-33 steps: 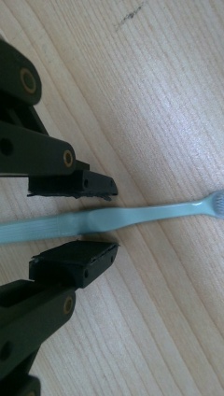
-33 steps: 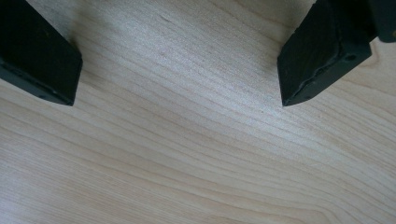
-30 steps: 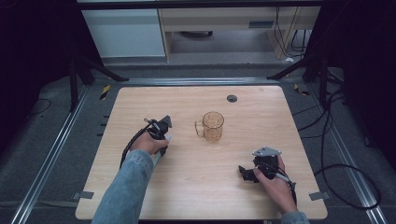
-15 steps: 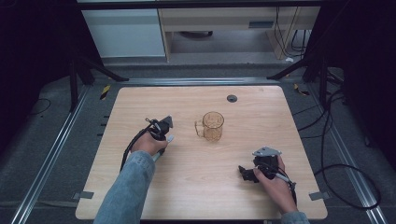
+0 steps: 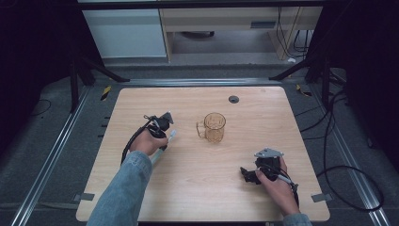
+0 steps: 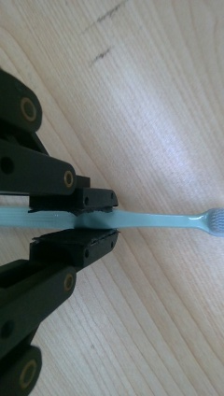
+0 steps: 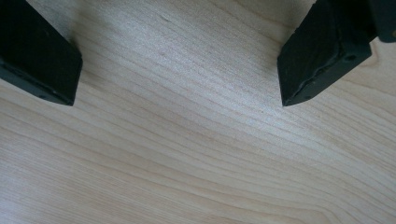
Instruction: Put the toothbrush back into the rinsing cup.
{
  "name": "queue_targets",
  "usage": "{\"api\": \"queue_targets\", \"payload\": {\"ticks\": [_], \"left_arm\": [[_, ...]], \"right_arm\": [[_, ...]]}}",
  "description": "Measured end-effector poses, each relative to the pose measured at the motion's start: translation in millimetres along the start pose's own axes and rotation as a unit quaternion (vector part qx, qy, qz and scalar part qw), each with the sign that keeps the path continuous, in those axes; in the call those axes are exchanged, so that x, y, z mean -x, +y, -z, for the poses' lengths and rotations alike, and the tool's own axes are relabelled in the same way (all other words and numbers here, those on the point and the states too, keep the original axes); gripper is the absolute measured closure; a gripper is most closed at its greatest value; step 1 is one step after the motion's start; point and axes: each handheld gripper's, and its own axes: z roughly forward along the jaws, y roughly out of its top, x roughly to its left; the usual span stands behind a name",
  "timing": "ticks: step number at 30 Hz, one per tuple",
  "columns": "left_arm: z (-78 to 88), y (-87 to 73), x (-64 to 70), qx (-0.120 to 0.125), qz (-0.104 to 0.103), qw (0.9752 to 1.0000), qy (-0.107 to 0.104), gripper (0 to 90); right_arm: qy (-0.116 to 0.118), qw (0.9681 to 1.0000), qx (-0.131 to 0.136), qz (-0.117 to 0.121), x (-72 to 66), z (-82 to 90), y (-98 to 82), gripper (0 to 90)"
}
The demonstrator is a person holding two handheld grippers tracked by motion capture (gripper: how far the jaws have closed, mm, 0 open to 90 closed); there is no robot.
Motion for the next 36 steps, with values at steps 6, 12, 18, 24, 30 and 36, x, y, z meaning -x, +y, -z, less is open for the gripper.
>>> {"api": "queue_targets", "payload": {"ticks": [6,12,18,24,30,36], "left_arm": [[14.6,-3.0,-3.4,0.046,0.005,0.9989,-0.007,78.6],[29.6,-6.5,-4.3,0.101,0.003,0.9948,-0.016,78.6],[41.9,-9.5,-1.1,0.146,-0.001,0.9891,-0.021,78.7],[50.3,-10.0,1.6,0.187,-0.009,0.9819,-0.028,78.7],[60.1,-6.2,7.0,0.221,-0.023,0.9745,-0.03,78.7],[71.8,-5.2,12.6,0.258,-0.029,0.9651,-0.035,78.7]], "right_arm": [[0.001,1.0,0.0,-0.001,-0.2,0.1,0.0,0.3],[0.001,1.0,0.0,0.0,-0.1,0.1,0.0,0.3],[0.001,1.0,0.0,-0.001,-0.1,0.1,0.0,0.4],[0.002,1.0,0.0,-0.001,-0.2,0.2,0.0,0.3],[0.002,1.0,0.0,-0.001,-0.2,0.2,0.0,0.3],[0.001,1.0,0.0,-0.001,-0.1,0.1,0.0,0.4]]}}
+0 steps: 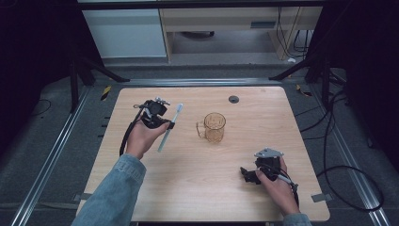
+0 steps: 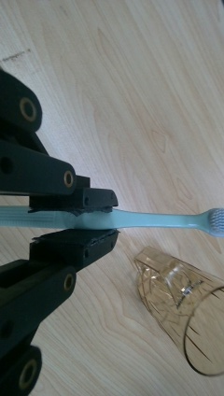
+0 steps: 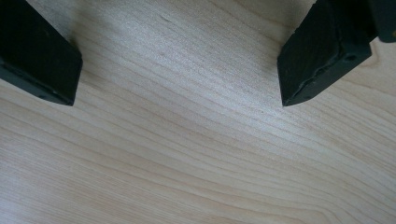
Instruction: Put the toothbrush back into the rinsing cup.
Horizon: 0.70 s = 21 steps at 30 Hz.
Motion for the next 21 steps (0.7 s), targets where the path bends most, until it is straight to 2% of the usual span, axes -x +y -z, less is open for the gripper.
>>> {"api": "queue_targets", "payload": {"ticks": [2,6,9,13,18,21], "left_arm": [[1.5,1.1,2.2,0.013,0.002,0.9999,-0.001,78.7],[4.1,2.4,10.7,0.045,-0.007,0.9989,0.014,78.7],[6.6,3.1,17.5,0.068,-0.016,0.997,0.033,78.7],[8.7,4.3,26.9,0.102,-0.012,0.9937,0.044,78.6],[7.1,5.1,36.7,0.12,-0.012,0.9911,0.057,78.7],[6.8,5.0,41.1,0.132,-0.004,0.9894,0.061,78.7]], "right_arm": [[0.0,1.0,0.0,0.0,0.0,0.0,0.0,0.3],[0.0,1.0,0.0,0.0,0.0,0.0,0.0,0.4],[0.0,1.0,0.0,0.0,0.0,0.0,0.0,0.3],[0.001,1.0,0.0,0.0,-0.1,0.1,0.0,0.3],[0.001,1.0,0.0,0.0,0.0,0.1,0.0,0.4],[0.001,1.0,0.0,0.0,0.0,0.2,0.0,0.3]]}}
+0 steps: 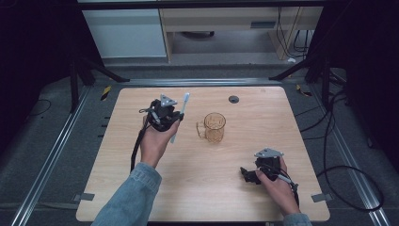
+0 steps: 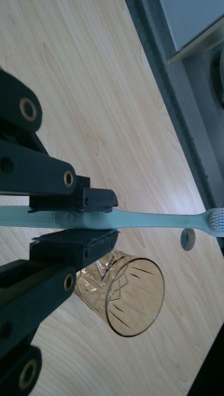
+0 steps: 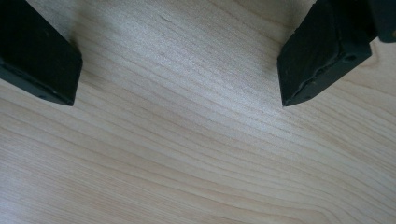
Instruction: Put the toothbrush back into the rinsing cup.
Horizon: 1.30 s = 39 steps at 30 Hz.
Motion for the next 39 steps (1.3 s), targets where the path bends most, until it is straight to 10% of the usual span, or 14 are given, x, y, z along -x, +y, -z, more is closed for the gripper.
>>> {"api": "queue_targets", "payload": {"ticks": [21,39], "left_arm": [[-0.6,5.3,20.5,0.074,0.041,0.9958,0.034,78.7],[-5.1,4.7,33.4,0.184,0.054,0.9804,0.045,78.7]], "right_arm": [[-0.001,1.0,0.0,0.001,0.1,-0.1,0.0,0.3],[0.0,1.0,0.0,0.001,-0.2,-0.1,0.0,0.3]]}}
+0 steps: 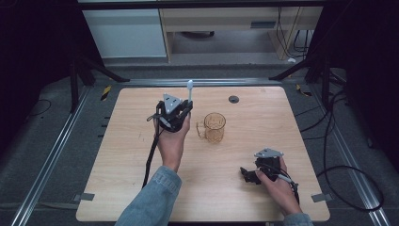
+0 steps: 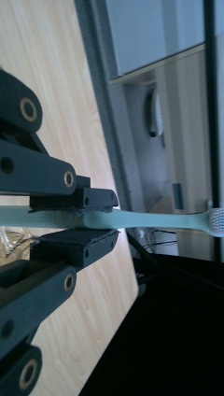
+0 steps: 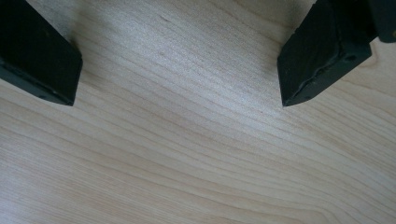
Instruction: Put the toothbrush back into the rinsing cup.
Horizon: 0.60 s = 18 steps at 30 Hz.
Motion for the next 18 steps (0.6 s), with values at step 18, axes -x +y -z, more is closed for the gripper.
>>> {"api": "queue_targets", "payload": {"ticks": [18], "left_arm": [[-3.1,-10.1,16.1,0.067,-0.014,0.9976,0.01,78.6]], "right_arm": [[0.005,1.0,0.0,0.004,-0.7,0.0,0.0,0.3]]}}
